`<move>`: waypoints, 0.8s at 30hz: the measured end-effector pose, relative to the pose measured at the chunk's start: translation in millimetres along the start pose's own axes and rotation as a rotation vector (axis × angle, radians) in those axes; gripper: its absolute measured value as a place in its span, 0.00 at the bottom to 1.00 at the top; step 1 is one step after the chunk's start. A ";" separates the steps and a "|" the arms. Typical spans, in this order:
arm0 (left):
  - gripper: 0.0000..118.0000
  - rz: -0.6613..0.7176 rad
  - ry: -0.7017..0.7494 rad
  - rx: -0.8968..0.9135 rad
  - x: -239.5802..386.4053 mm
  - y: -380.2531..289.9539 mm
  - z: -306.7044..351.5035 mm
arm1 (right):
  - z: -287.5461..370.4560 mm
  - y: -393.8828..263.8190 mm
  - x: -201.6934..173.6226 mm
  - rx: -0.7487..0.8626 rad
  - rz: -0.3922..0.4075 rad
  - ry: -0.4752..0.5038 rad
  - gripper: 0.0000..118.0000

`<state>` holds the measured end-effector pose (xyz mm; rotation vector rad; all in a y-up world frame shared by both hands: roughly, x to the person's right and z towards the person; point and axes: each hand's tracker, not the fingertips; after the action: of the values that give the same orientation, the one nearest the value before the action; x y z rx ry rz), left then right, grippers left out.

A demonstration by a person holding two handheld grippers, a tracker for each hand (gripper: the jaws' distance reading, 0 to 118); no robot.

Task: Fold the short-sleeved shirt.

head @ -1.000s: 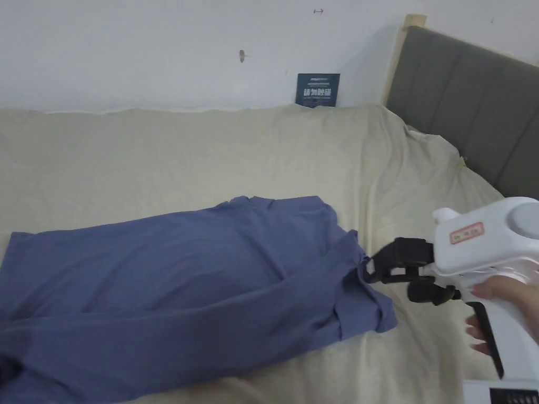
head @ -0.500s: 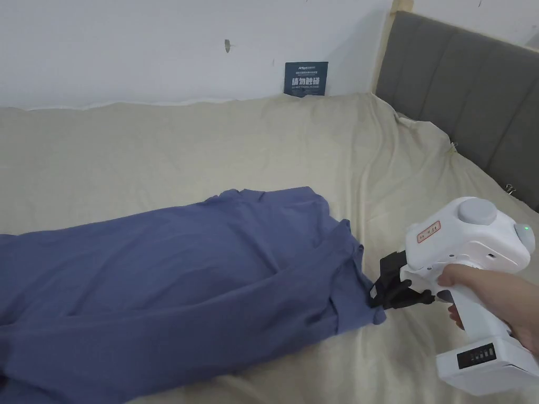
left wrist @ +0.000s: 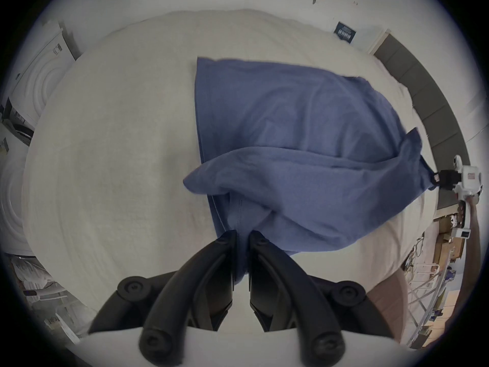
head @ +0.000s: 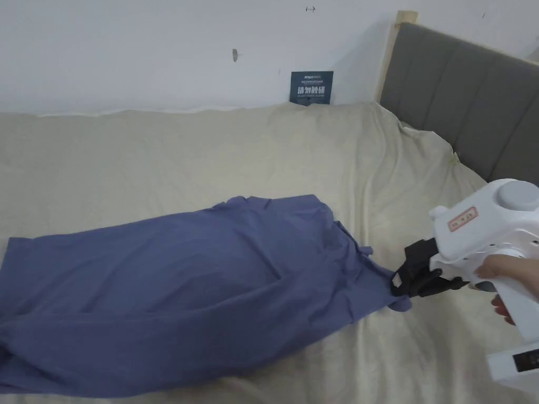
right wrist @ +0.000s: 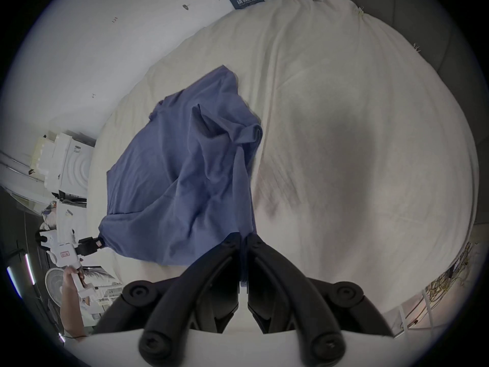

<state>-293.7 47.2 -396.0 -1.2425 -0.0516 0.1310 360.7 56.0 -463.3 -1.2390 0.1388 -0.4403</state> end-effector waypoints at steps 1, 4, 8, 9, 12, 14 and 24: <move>0.09 0.007 -0.017 0.022 -1.1 -0.8 11.7 | 16.1 -8.9 -3.3 0.029 0.009 -0.001 0.04; 0.09 -0.035 -0.025 0.066 -1.4 -8.2 41.2 | 51.7 -24.2 2.1 0.070 -0.022 0.042 0.04; 0.09 -0.038 -0.034 0.070 -5.1 -32.1 68.0 | 87.4 -54.3 9.3 0.074 -0.008 0.035 0.04; 0.09 -0.033 -0.047 0.065 -9.1 -39.9 69.7 | 93.1 -65.6 11.4 0.065 0.000 0.031 0.04; 0.09 -0.002 -0.096 0.029 -20.9 -67.1 61.7 | 95.4 -100.4 25.1 0.026 -0.005 0.021 0.04; 0.09 0.015 -0.130 -0.018 -24.9 -89.7 49.6 | 81.7 -116.5 38.3 0.007 -0.004 0.011 0.04; 0.45 0.116 -0.074 -0.050 -43.1 -135.9 -9.8 | 8.6 -139.3 79.2 -0.050 -0.036 -0.098 0.44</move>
<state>-325.6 -10.5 -269.2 -1.2903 -0.0477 0.2778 400.9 -3.2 -319.7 -1.3110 0.0441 -0.4080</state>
